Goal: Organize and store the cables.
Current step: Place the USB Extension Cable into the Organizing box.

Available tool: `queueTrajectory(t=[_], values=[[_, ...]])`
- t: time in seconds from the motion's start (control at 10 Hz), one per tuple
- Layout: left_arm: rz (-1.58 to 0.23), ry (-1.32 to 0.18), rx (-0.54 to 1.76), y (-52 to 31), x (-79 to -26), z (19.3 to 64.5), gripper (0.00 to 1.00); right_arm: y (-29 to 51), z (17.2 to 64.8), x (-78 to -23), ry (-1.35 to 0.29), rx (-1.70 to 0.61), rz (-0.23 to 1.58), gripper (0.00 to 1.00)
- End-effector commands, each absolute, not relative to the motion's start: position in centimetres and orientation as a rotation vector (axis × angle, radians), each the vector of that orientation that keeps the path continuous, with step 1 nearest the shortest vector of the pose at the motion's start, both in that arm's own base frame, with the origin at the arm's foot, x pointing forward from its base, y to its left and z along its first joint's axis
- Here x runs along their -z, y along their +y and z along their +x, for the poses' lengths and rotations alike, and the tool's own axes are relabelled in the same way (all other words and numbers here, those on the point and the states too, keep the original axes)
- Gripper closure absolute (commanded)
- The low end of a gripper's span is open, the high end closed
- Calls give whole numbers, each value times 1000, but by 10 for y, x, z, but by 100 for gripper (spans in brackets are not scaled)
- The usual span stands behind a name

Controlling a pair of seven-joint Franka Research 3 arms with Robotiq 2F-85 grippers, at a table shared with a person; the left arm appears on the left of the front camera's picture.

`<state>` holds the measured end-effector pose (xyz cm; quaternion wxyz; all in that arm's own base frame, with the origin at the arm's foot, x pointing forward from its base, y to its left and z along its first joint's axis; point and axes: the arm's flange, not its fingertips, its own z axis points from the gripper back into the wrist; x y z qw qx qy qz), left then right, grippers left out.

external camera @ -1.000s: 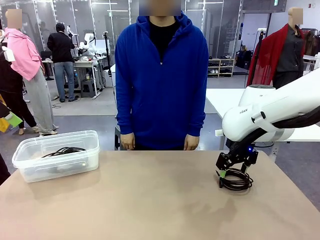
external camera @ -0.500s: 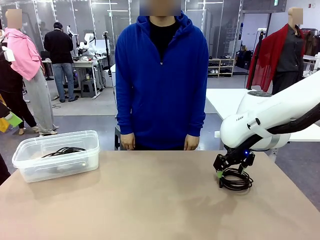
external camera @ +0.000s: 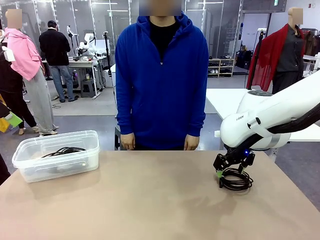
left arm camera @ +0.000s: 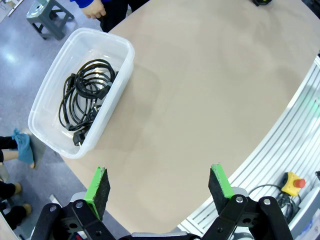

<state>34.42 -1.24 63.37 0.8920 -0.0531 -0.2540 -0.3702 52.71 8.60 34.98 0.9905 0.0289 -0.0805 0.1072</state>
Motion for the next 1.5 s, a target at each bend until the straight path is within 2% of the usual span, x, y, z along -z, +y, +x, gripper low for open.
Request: queueTrajectory(t=[0.0,0.5,1.2,1.3,1.4], values=[[-95,-527,751,-13,-636,347,0,86,536,-345,-190,-228,126,0],[-95,-527,751,-13,-636,347,0,91,566,-326,-170,-198,127,0],[-95,-527,751,-13,-636,347,0,99,580,-315,-86,-176,118,0],[-95,-527,751,-13,-636,347,0,101,582,-312,-86,-154,103,9],[-95,-527,751,-13,-636,347,0,102,584,-308,-82,-155,96,12]])
